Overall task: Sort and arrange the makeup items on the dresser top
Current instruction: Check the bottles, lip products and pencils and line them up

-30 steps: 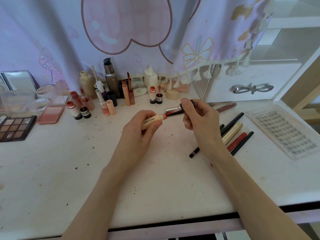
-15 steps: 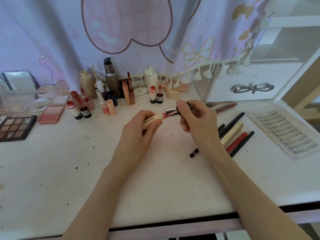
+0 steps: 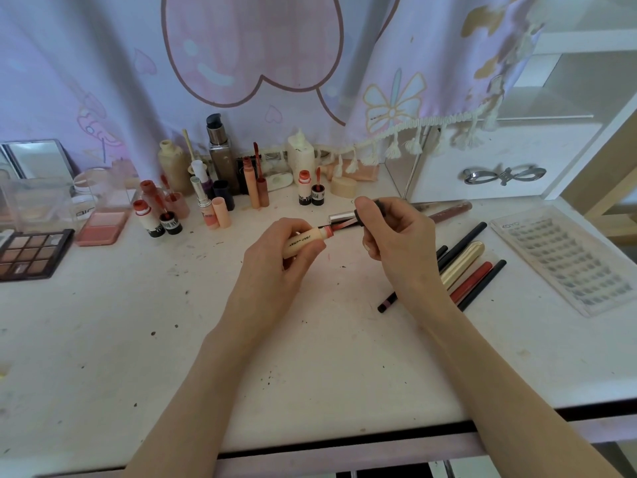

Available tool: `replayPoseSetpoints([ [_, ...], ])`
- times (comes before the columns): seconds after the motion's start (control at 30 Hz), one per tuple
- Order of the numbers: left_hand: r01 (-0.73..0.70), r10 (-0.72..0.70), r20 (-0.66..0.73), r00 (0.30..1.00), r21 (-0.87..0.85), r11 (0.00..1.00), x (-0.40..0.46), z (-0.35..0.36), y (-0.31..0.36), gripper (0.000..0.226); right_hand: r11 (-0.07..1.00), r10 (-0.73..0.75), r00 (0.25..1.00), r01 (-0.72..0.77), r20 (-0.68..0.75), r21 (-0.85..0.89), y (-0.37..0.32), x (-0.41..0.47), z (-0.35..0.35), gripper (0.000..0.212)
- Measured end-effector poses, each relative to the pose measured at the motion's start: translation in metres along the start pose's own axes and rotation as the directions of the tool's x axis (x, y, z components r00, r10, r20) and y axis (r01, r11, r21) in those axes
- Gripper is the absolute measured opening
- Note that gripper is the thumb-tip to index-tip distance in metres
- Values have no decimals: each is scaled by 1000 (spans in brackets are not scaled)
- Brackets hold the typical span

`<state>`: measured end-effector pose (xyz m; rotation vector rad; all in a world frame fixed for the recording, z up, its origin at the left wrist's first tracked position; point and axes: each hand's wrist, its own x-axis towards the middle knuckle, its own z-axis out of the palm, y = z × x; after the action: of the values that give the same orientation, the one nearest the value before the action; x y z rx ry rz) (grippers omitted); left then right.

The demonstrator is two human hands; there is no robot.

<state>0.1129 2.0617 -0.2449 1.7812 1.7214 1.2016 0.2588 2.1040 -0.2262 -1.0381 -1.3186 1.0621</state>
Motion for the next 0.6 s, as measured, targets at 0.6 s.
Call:
replayPoseSetpoints([
  [0.6, -8, 8, -25, 1000, 17, 1000, 1, 0, -3, 12, 1000, -5, 1000, 5, -29, -3, 0, 0, -1, 24],
])
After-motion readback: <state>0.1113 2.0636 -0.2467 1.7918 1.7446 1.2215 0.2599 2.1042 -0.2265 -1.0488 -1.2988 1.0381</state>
